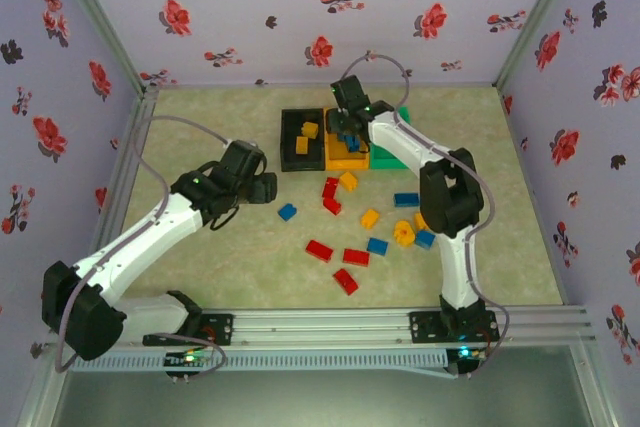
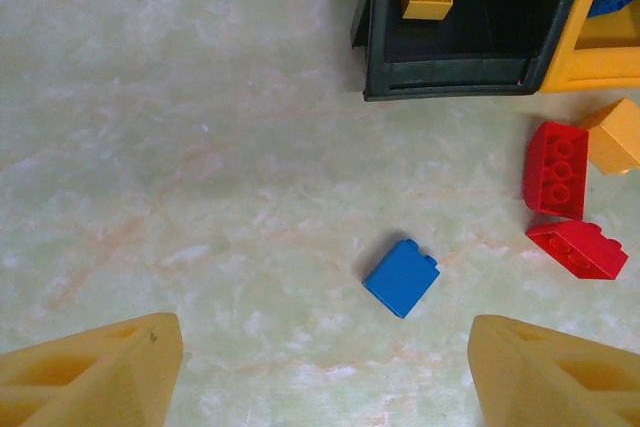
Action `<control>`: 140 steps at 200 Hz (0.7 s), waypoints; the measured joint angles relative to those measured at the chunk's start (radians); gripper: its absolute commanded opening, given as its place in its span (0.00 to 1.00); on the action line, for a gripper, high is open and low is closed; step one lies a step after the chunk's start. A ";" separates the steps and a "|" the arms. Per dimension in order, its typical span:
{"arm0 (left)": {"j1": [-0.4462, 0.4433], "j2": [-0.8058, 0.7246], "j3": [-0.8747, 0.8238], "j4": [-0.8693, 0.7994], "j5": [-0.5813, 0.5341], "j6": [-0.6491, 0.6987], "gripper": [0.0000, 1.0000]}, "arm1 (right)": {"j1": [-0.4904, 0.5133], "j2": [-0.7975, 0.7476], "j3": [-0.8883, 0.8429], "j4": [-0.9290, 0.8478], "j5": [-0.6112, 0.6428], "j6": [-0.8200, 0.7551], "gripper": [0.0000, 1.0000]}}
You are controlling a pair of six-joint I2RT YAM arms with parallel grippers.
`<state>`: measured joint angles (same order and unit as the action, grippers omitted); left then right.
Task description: Sort the legos into containers by color
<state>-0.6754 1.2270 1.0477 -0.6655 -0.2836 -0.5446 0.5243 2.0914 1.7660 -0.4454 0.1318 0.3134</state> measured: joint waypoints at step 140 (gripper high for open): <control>-0.074 0.166 -0.004 0.060 0.053 -0.033 0.78 | 0.115 -0.390 -0.513 0.085 -0.027 0.010 0.42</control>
<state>-0.7498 1.3933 1.0435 -0.6056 -0.2310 -0.5777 0.6392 1.7016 1.2526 -0.3607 0.1043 0.3237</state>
